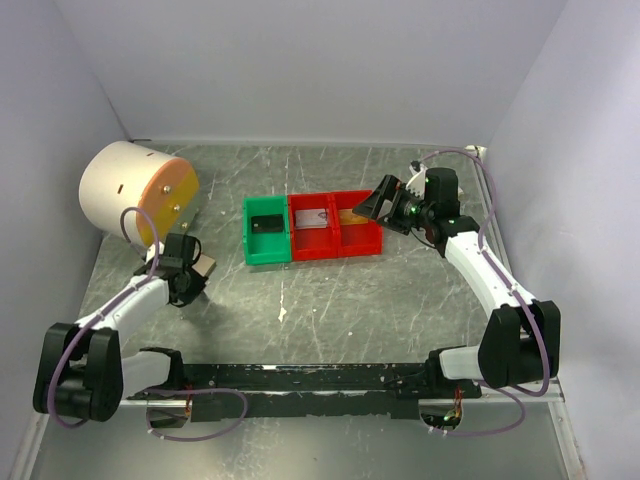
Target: Take the credit cards out of the card holder
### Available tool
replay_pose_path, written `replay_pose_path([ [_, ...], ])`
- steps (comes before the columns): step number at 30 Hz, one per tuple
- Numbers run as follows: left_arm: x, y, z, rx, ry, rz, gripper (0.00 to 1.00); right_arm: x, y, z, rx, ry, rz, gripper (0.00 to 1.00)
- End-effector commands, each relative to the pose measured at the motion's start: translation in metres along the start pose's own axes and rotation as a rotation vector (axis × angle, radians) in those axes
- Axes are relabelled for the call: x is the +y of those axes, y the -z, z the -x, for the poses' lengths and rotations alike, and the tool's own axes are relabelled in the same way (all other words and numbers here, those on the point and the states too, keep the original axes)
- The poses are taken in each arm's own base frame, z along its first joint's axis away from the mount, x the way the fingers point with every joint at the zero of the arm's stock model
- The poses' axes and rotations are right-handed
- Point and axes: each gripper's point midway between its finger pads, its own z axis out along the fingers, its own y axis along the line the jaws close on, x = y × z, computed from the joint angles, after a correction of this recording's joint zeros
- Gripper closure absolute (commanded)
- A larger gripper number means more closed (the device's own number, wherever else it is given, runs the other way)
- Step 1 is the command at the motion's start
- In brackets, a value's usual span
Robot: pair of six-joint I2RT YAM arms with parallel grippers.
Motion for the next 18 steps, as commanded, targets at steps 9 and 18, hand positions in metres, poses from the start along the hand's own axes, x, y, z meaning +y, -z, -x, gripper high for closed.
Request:
replay_pose_path([
  [9,-0.015,0.026,0.035,-0.106,-0.028,-0.044,0.24,0.008,0.001,0.005,0.010,-0.007,0.034,0.01],
  [18,-0.031,0.001,0.067,-0.197,-0.068,0.053,0.24,0.007,-0.001,0.001,0.026,-0.017,0.034,0.01],
])
